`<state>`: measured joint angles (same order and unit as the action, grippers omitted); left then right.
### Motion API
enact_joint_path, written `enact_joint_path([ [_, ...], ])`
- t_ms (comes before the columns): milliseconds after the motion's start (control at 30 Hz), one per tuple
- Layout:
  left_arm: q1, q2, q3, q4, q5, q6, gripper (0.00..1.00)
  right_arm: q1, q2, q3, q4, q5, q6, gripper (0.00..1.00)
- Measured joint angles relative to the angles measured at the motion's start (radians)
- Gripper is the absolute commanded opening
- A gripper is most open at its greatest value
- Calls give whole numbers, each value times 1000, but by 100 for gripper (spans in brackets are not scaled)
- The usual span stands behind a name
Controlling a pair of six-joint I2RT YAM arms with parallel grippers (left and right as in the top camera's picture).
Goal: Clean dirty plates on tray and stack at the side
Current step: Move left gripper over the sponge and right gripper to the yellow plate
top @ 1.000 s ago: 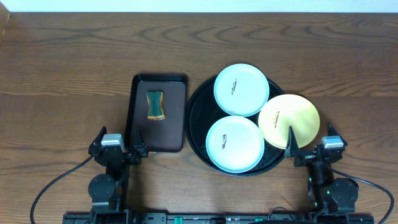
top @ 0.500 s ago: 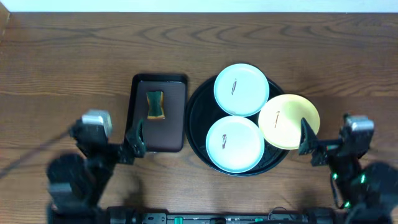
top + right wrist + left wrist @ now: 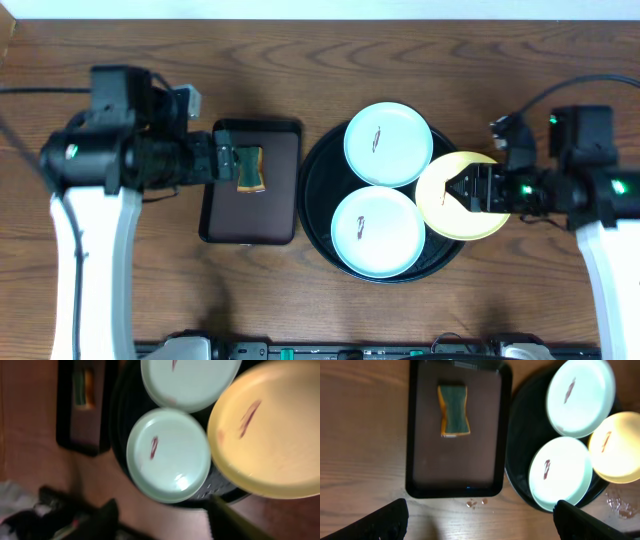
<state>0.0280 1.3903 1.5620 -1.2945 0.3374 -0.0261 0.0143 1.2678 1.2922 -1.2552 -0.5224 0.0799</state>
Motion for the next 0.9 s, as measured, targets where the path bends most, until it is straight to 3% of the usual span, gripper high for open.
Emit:
enact_joint_path([
  [100, 0, 71, 0, -6, 3, -7, 93, 24, 62, -18, -3, 21, 37, 41],
  [167, 0, 108, -1, -6, 5, -11, 99, 62, 76, -53, 12, 77, 81, 40],
  [367, 0, 195, -3, -2, 6, -34, 99, 207, 77, -215, 147, 206, 215, 41],
  [500, -2, 238, -3, 1, 8, -52, 91, 283, 78, -352, 260, 265, 309, 37],
  [733, -5, 259, -4, 1, 9, -57, 89, 368, 78, -518, 470, 384, 455, 25],
  [900, -5, 259, -4, 1, 8, -57, 88, 414, 79, -565, 517, 454, 513, 24],
])
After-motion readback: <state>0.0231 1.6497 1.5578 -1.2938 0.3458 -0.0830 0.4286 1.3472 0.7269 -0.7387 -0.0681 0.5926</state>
